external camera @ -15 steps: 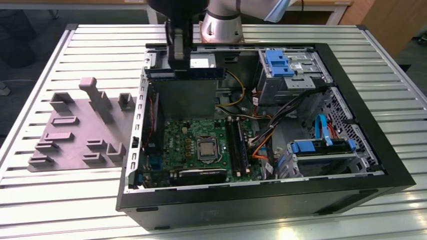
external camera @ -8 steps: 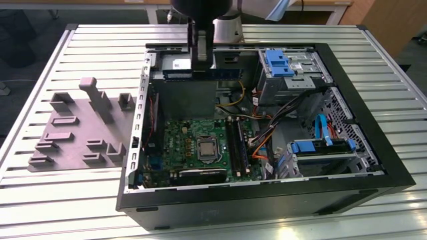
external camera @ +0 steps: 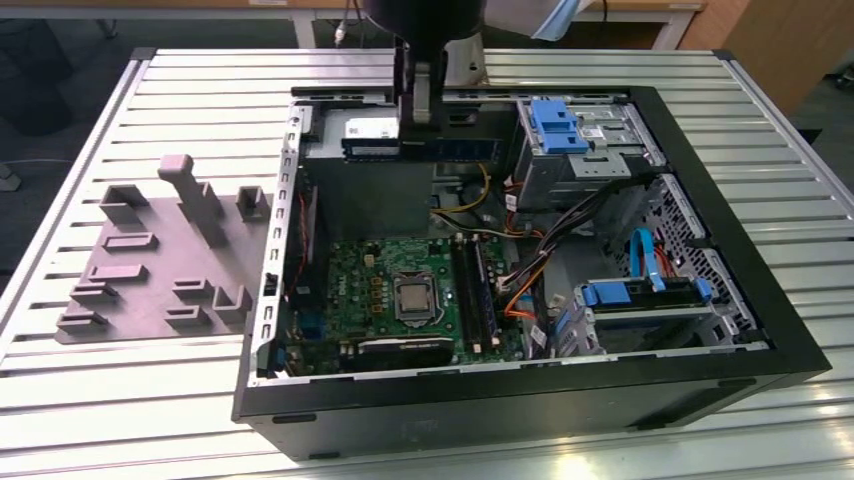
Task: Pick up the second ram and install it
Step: 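Pick up the second ram and move it above second insertion slot, then insert the second ram into the second slot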
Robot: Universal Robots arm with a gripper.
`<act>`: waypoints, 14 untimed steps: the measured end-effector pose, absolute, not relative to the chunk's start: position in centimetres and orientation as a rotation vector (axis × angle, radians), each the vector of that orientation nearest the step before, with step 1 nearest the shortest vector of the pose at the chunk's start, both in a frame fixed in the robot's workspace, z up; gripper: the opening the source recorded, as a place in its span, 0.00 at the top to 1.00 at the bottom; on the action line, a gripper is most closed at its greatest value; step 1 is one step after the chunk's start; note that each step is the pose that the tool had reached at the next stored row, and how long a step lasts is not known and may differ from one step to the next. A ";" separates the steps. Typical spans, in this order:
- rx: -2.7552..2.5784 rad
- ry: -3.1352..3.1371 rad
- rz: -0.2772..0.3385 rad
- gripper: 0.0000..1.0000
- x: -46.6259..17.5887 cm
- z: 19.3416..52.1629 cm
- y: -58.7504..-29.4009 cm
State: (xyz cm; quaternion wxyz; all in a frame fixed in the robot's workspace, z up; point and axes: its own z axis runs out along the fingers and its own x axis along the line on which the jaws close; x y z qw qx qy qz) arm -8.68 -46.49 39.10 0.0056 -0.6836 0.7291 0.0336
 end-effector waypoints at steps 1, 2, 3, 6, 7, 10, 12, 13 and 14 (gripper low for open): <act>-2.135 2.287 0.105 0.86 -8.5 39.1 -46.5; -2.132 2.290 0.105 0.86 -8.3 39.1 -46.5; -2.130 2.291 0.105 0.86 -8.1 39.0 -46.4; -2.126 2.295 0.105 0.86 -7.2 39.0 -46.4; -2.125 2.296 0.105 0.86 -7.0 39.0 -46.4; -2.124 2.296 0.105 0.86 -6.9 39.0 -46.4; -2.124 2.296 0.105 0.86 -6.7 39.0 -46.4; -2.124 2.296 0.105 0.86 -6.7 39.0 -46.4; -2.124 2.296 0.105 0.86 -6.7 39.0 -46.4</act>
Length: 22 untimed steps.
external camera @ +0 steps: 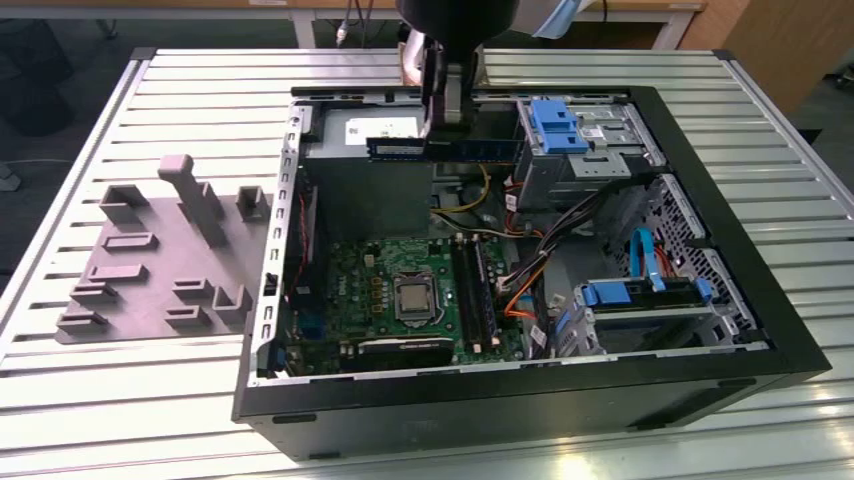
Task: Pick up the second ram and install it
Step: 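Insert the second ram into the second slot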
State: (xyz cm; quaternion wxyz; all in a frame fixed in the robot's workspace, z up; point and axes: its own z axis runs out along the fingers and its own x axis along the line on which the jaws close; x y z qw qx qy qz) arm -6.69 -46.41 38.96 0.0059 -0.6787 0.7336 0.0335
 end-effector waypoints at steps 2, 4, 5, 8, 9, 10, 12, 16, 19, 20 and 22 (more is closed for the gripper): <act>-2.124 2.296 0.105 0.86 -6.7 39.0 -46.4; -2.124 2.296 0.105 0.86 -6.6 39.0 -46.4; -2.124 2.296 0.105 0.86 -6.6 39.0 -46.4; -2.123 2.297 0.105 0.86 -6.6 39.0 -46.4; -2.120 2.300 0.105 0.86 -6.6 39.0 -46.4; -2.115 2.304 0.105 0.86 -6.6 39.0 -46.4; -2.105 2.314 0.105 0.86 -6.6 39.0 -46.4; -2.066 2.347 0.104 0.86 -6.6 38.9 -46.4; -2.061 2.351 0.104 0.86 -6.6 38.9 -46.4; -2.060 2.351 0.104 0.86 -6.6 38.9 -46.4; -2.060 2.352 0.104 0.86 -6.6 38.9 -46.4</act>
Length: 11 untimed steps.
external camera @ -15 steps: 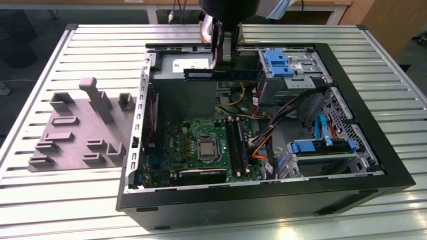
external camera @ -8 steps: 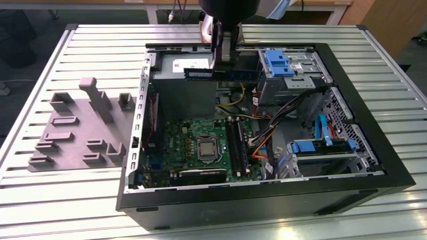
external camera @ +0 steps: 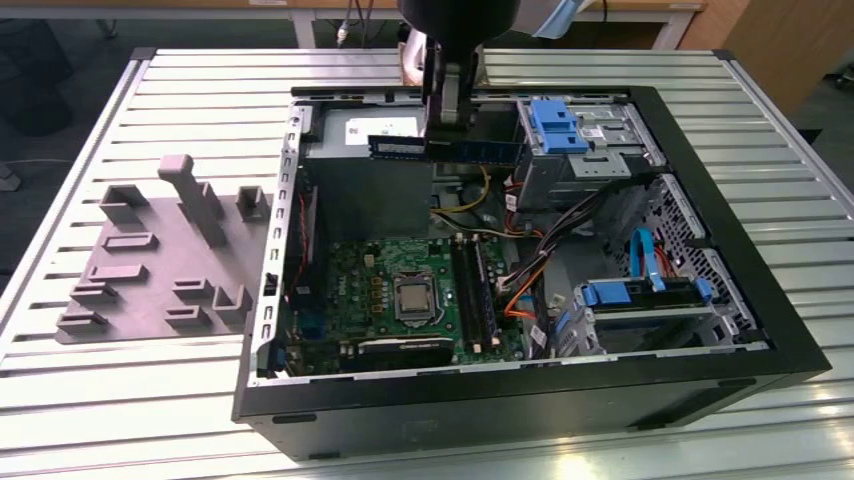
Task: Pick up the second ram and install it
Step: 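Insert the second ram into the second slot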
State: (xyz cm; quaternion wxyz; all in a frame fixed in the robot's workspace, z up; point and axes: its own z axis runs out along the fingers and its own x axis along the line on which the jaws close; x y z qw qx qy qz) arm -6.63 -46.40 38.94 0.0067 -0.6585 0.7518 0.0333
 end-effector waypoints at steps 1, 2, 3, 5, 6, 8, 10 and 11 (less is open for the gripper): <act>-2.060 2.352 0.104 0.86 -6.6 38.9 -46.4; -2.060 2.352 0.104 0.86 -6.6 38.9 -46.4; -2.060 2.352 0.104 0.86 -6.6 38.9 -46.4; -2.058 2.354 0.104 0.86 -6.6 38.9 -46.4; -2.056 2.355 0.104 0.86 -6.6 38.9 -46.4; -2.052 2.358 0.104 0.86 -6.6 38.9 -46.4; -2.048 2.362 0.104 0.86 -6.6 38.9 -46.4; -2.044 2.365 0.104 0.86 -6.6 38.9 -46.4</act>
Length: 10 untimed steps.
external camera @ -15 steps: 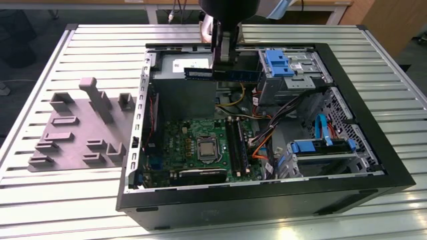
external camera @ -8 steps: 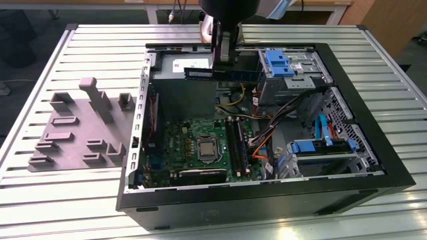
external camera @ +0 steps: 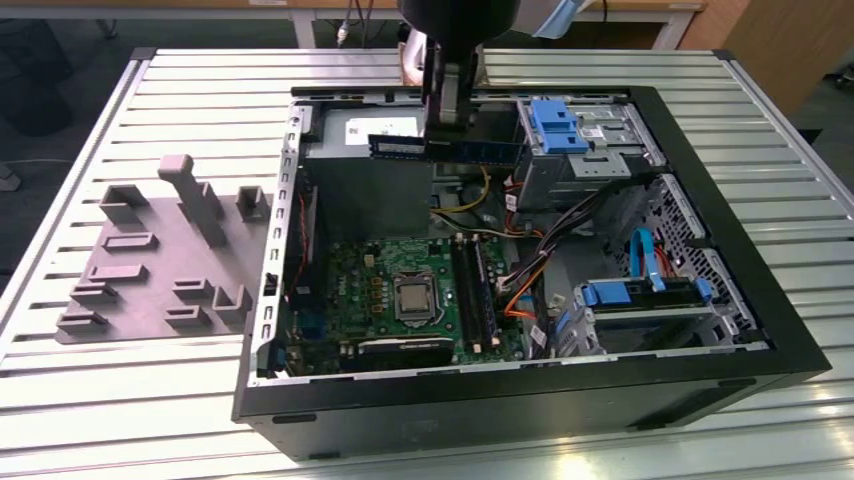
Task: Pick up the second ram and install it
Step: 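Insert the second ram into the second slot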
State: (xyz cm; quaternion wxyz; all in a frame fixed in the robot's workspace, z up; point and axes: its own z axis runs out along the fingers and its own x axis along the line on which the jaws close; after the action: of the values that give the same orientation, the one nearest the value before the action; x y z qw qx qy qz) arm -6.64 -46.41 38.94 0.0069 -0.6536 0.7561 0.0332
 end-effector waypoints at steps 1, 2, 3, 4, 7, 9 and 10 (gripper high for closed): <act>-2.041 2.368 0.104 0.86 -6.6 38.9 -46.4; -2.037 2.371 0.104 0.86 -6.6 38.9 -46.4; -2.034 2.374 0.104 0.86 -6.6 38.9 -46.4; -2.030 2.377 0.104 0.86 -6.6 38.9 -46.4; -2.016 2.389 0.104 0.86 -6.6 38.9 -46.4; -2.003 2.399 0.103 0.86 -6.6 38.9 -46.4; -1.996 2.404 0.103 0.86 -6.6 38.9 -46.4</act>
State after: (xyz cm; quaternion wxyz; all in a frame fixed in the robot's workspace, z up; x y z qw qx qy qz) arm -6.63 -46.41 38.91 0.0075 -0.6383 0.7690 0.0331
